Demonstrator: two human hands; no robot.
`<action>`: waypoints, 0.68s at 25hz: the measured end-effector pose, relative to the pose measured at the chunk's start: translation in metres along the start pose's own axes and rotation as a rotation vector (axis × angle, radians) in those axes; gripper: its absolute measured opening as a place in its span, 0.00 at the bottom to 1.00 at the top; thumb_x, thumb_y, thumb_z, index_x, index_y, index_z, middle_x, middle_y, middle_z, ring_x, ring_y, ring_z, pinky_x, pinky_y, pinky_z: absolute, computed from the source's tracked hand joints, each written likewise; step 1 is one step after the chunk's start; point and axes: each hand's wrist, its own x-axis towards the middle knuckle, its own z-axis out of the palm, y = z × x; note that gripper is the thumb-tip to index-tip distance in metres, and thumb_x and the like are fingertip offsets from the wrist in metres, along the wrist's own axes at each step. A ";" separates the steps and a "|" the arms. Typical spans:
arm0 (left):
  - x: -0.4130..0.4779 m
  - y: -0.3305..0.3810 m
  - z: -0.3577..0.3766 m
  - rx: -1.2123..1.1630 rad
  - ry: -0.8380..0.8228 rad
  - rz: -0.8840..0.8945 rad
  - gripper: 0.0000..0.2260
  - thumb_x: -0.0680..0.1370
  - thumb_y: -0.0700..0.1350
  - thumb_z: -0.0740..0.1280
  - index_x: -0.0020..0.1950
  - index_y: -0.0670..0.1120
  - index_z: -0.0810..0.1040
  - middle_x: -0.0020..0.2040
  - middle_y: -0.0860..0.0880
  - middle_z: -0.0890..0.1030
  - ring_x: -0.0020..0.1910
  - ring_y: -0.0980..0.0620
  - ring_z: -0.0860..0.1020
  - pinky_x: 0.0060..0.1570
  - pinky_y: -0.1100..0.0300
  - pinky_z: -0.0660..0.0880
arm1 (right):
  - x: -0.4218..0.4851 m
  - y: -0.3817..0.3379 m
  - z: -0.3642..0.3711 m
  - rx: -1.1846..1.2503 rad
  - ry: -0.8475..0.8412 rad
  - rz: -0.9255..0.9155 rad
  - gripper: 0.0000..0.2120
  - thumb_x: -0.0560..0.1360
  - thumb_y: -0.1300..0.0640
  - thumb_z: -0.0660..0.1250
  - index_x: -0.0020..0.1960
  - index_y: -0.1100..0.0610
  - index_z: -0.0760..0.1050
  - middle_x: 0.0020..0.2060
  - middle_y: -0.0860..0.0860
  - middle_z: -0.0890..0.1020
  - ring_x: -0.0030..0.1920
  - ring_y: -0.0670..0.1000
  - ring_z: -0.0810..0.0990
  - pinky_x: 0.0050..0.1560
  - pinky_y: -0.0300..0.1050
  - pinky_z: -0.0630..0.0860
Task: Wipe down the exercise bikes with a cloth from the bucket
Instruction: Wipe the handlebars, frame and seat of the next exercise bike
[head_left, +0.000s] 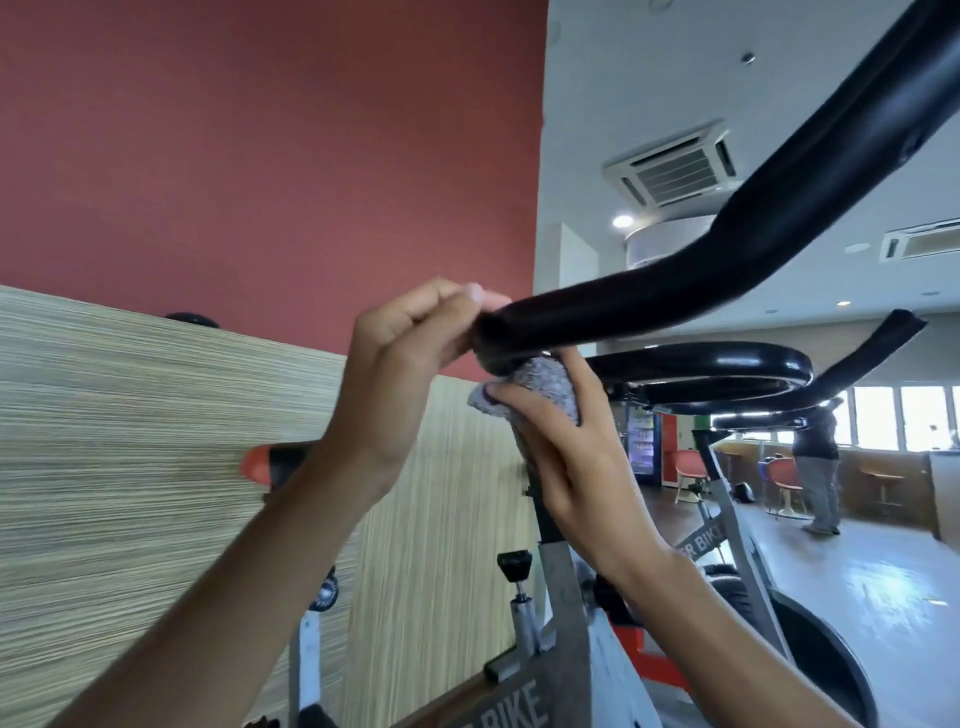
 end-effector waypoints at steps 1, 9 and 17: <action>0.000 0.003 0.001 0.042 0.000 -0.011 0.10 0.80 0.43 0.62 0.49 0.42 0.83 0.47 0.43 0.84 0.51 0.49 0.81 0.57 0.52 0.78 | -0.003 -0.009 -0.008 0.073 0.025 0.094 0.18 0.80 0.69 0.63 0.68 0.56 0.76 0.73 0.49 0.65 0.72 0.49 0.68 0.71 0.42 0.66; -0.003 0.032 0.043 0.059 0.185 -0.537 0.16 0.73 0.58 0.63 0.57 0.55 0.81 0.59 0.55 0.82 0.65 0.58 0.76 0.75 0.50 0.63 | 0.048 -0.066 -0.062 1.312 0.108 1.156 0.12 0.83 0.63 0.57 0.59 0.60 0.78 0.50 0.61 0.83 0.51 0.60 0.83 0.50 0.50 0.82; 0.023 0.074 0.055 0.224 0.322 -1.203 0.17 0.83 0.54 0.59 0.70 0.53 0.75 0.62 0.55 0.79 0.63 0.54 0.78 0.64 0.55 0.74 | 0.131 -0.032 -0.121 1.240 -0.811 1.531 0.17 0.83 0.53 0.62 0.67 0.61 0.75 0.64 0.60 0.79 0.65 0.57 0.78 0.71 0.51 0.71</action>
